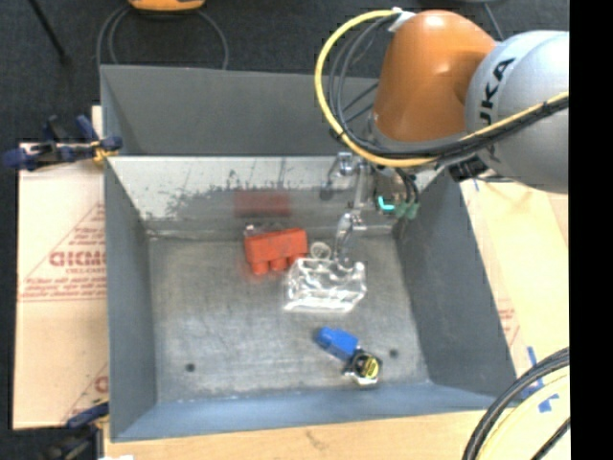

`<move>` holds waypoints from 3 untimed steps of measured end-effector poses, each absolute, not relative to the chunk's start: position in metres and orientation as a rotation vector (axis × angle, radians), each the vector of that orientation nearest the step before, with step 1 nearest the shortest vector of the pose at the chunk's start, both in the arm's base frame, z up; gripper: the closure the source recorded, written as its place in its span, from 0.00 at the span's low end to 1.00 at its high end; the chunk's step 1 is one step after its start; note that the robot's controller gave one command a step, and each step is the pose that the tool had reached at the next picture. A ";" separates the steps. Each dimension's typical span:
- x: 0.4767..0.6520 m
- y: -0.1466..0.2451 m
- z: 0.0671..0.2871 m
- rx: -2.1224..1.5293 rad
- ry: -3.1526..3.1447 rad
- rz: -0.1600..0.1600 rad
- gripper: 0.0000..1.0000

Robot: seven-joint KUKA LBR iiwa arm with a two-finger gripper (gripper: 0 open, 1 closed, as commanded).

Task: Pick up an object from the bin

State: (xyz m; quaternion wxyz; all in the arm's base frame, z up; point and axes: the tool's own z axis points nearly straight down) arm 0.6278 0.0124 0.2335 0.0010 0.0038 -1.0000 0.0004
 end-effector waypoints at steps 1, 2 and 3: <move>0.595 -0.016 0.091 0.208 -3.158 0.000 0.00; 0.592 -0.031 0.102 0.312 -3.134 0.003 0.00; 0.594 -0.028 0.101 0.333 -3.132 0.004 0.00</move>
Offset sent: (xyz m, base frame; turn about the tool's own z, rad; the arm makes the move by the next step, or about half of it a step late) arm -0.0426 -0.0305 -0.1635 -0.1251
